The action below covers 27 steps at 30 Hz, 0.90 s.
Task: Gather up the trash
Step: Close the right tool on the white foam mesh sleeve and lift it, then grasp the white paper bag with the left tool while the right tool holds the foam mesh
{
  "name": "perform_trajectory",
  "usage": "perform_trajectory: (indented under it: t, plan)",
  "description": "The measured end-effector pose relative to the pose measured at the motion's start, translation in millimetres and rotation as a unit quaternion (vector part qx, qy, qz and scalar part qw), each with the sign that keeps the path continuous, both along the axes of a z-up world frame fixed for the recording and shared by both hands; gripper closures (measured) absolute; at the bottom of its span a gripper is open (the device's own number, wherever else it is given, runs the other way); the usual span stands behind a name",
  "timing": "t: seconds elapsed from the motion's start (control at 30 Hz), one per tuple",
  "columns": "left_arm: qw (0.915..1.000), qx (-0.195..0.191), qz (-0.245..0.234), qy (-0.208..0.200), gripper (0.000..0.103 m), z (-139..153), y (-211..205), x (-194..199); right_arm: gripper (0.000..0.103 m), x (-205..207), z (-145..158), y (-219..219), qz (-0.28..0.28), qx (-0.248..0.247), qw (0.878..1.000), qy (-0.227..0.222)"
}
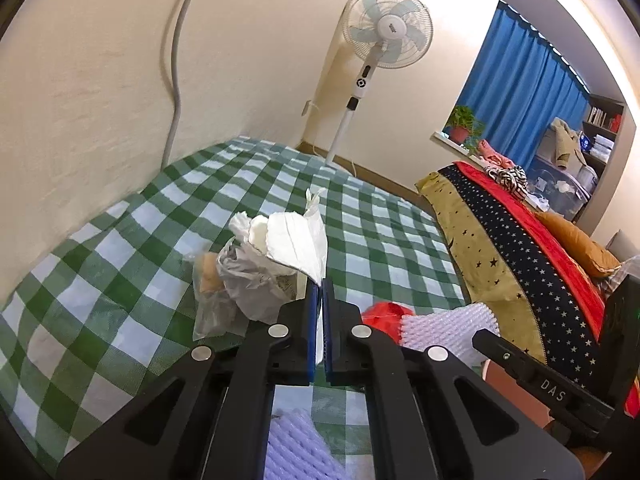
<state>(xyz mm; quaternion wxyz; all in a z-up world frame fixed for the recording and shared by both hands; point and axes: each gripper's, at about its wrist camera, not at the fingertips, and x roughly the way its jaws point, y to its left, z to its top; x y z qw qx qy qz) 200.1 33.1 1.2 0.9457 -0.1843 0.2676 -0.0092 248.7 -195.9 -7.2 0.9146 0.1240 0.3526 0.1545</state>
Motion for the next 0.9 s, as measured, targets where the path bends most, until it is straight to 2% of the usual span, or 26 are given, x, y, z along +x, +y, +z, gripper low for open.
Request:
perform_trajectory:
  t: [0.27, 0.9]
  plan:
    - [0.9998, 0.012, -0.005, -0.014, 0.101, 18.6, -5.6, -18.9, 0.089, -21.6, 23.8, -3.0, -0.005, -0.006, 0.999, -0.037]
    - [0.9959, 0.058, -0.055, -0.043, 0.101, 55.6, -38.4, -74.1, 0.089, -81.5, 67.1, -41.8, -0.045, -0.017, 0.995, -0.085]
